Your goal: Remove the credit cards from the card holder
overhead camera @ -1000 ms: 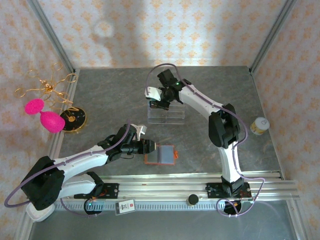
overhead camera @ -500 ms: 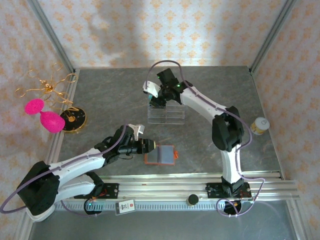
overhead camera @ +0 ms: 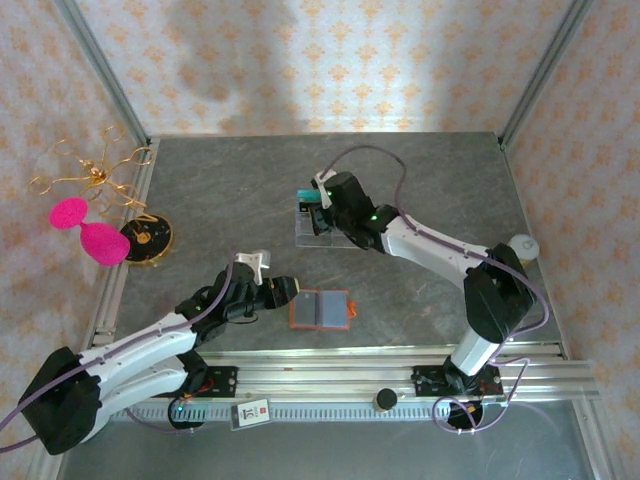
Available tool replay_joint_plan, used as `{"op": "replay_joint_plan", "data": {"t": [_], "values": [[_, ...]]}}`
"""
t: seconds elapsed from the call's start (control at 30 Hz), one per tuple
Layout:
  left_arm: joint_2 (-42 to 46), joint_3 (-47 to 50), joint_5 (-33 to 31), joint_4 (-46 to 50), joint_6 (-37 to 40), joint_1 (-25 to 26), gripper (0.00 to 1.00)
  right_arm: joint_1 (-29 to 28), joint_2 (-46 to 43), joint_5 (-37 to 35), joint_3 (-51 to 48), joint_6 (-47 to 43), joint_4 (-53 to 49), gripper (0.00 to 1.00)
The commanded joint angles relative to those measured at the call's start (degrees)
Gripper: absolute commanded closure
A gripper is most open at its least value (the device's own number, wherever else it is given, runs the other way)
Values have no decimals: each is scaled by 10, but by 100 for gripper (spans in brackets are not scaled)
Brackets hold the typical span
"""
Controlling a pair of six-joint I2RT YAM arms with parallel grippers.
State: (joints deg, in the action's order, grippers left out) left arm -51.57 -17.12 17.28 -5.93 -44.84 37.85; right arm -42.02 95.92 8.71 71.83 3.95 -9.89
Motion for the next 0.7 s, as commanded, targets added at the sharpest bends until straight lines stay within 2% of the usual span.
{"op": "replay_joint_plan", "data": {"t": [0.0,0.07,0.53,0.67], "values": [[19,16,-24,-21,-8,-3,43,-3,28,-81,8,91,-31,100],[22,23,-24,-27,-11,-4,43,-3,56,-113,28,100,-50,100],[52,35,-20,-23,-15,-4,44,-4,193,-175,193,91,-138,100],[58,31,-19,-10,-10,-4,43,-6,200,-153,216,90,-145,100]]}}
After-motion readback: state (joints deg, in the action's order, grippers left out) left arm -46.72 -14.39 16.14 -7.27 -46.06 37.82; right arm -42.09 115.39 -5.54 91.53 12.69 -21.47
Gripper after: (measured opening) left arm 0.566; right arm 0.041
